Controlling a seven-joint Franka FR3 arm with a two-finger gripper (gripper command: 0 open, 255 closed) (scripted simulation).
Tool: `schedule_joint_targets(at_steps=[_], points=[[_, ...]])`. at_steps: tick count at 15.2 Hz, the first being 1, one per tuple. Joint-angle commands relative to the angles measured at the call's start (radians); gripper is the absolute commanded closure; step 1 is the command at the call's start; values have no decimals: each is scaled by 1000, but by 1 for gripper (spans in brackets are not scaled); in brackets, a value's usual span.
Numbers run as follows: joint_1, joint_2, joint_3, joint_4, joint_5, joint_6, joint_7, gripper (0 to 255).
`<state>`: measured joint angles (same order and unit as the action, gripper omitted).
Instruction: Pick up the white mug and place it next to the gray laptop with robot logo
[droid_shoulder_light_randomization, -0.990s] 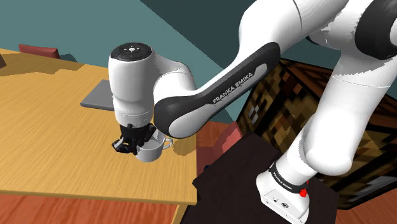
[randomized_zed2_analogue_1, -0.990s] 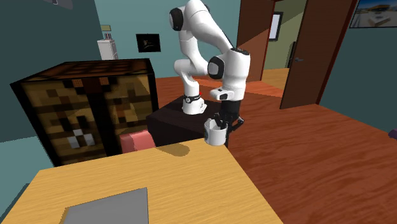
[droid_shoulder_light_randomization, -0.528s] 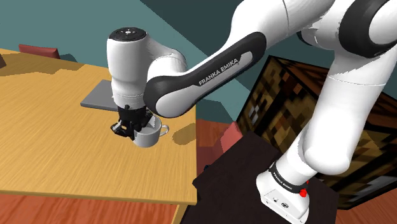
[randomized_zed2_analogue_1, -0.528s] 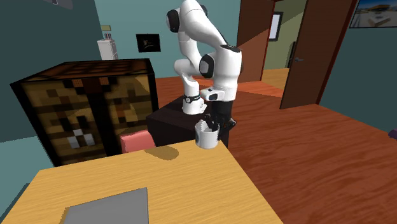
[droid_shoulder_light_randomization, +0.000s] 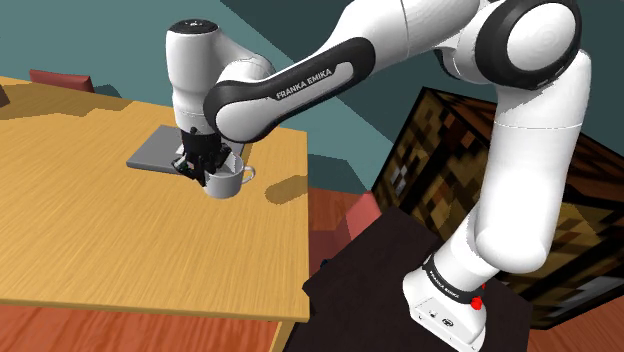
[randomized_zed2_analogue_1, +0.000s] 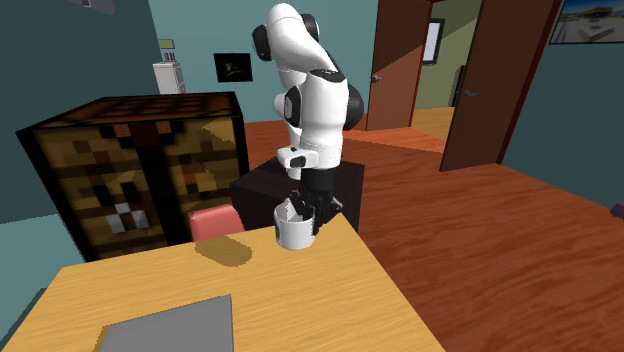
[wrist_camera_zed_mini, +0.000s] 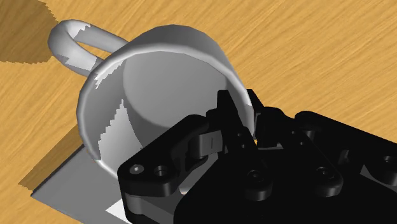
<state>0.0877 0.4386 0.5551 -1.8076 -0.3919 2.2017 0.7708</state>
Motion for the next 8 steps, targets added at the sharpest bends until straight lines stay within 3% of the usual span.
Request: schedule_joint_targets(at_steps=[1,4,8], points=[[-5,54,-19,75,-15,-21,-35,255],[-9,122,-41,185,-27,-60,-83,255],[-3,149,-52,170,-44,-22,-70,255]])
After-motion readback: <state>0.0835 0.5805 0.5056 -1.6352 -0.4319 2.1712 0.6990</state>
